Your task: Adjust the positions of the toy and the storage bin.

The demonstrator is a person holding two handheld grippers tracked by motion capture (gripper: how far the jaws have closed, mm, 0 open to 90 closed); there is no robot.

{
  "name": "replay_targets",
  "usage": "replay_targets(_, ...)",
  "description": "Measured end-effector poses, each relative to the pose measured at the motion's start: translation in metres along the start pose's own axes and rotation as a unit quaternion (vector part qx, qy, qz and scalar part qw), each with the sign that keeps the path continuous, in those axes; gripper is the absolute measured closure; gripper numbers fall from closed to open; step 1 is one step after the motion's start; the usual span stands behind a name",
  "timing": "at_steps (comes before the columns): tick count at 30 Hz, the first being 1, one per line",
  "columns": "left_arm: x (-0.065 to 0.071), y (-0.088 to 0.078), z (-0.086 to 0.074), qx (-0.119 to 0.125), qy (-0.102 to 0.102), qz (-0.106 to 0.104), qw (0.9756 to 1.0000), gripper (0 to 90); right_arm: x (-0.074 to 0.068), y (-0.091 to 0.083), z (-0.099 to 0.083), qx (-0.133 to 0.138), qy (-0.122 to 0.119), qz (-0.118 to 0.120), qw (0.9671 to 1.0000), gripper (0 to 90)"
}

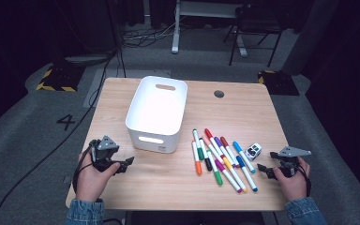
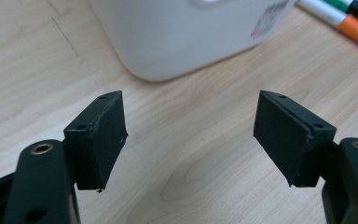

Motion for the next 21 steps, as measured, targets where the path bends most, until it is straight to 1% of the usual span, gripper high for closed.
replay_targets(1,-0.002,-0.003,0.003,0.007,-0.002,0.001,1.0000,25.4,0.000,0.000,0.000,0.000,0.001,0.000,1.0000,14.4)
replay_targets(2,-0.005,-0.006,0.007,0.010,0.001,0.005,0.9999,25.5,-0.001,0.000,0.000,0.000,0.003,0.000,1.0000,14.4)
replay_targets(3,-0.008,-0.009,0.010,0.010,0.004,0.013,0.9999,25.5,-0.001,0.000,0.000,0.000,0.002,0.000,1.0000,14.4)
replay_targets(4,-0.010,-0.012,0.013,0.012,0.004,0.017,0.9998,25.5,-0.001,0.000,0.000,0.000,0.002,0.000,1.0000,14.5)
replay_targets(6,-0.013,-0.016,0.019,0.016,0.005,0.024,0.9996,25.4,-0.001,0.000,0.000,-0.001,0.002,0.001,1.0000,14.4)
replay_targets(10,-0.014,-0.023,0.031,0.035,0.008,0.022,0.9991,25.2,-0.001,0.000,0.000,-0.001,0.003,0.000,1.0000,14.4)
replay_targets(13,-0.016,-0.024,0.040,0.052,0.007,0.025,0.9983,24.7,-0.001,0.000,0.000,-0.001,0.002,0.001,1.0000,14.4)
replay_targets(14,-0.017,-0.025,0.043,0.054,0.008,0.029,0.9981,24.5,-0.001,0.000,0.000,-0.001,0.002,0.000,1.0000,14.4)
replay_targets(15,-0.018,-0.024,0.046,0.062,0.005,0.029,0.9977,24.6,-0.001,0.000,0.000,-0.001,0.002,0.000,1.0000,14.4)
replay_targets(18,-0.020,-0.023,0.054,0.073,-0.003,0.023,0.9971,25.4,-0.001,0.000,0.001,-0.002,0.002,-0.001,1.0000,14.4)
replay_targets(21,-0.022,-0.022,0.063,0.077,-0.001,0.031,0.9965,25.5,-0.001,0.000,0.001,-0.002,0.003,-0.001,1.0000,14.4)
Point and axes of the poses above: each handheld gripper's, and its own axes: y roughly forward along the jaws, z roughly out of its top, x roughly to its right, the point moved 2 cm from there along y, roughly forward along the jaws, and after that the axes turned 4 degrees about -x, right-handed, at the moved point
